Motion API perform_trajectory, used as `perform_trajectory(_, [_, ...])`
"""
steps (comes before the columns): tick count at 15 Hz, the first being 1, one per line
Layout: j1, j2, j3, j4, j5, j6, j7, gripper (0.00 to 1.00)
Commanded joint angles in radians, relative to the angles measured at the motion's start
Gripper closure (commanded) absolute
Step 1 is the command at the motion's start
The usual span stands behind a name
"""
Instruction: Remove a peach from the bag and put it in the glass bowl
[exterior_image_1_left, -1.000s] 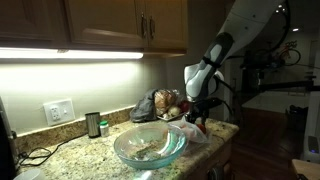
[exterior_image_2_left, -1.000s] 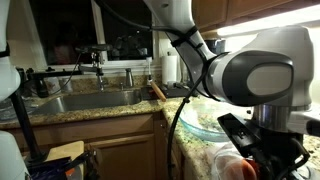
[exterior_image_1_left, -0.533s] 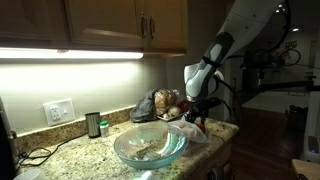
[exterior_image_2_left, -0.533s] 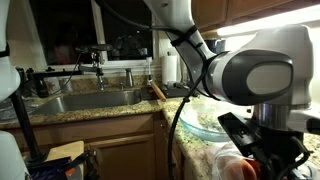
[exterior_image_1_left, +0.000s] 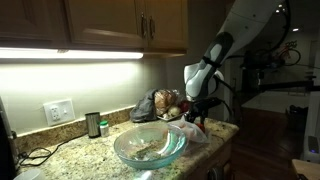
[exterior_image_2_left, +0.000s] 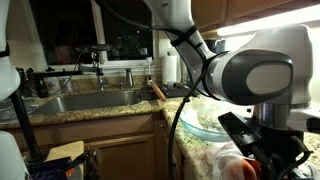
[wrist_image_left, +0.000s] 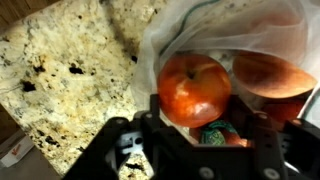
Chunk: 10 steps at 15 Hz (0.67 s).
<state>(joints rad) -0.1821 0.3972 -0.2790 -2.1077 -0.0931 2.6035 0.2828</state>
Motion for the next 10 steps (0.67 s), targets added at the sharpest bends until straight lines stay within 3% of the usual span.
perform_trajectory(1, [0.014, -0.049, -0.010, -0.037, -0.006, 0.029, -0.006, 0.57])
perform_trajectory(10, [0.026, -0.057, -0.013, -0.041, -0.014, 0.044, -0.001, 0.57])
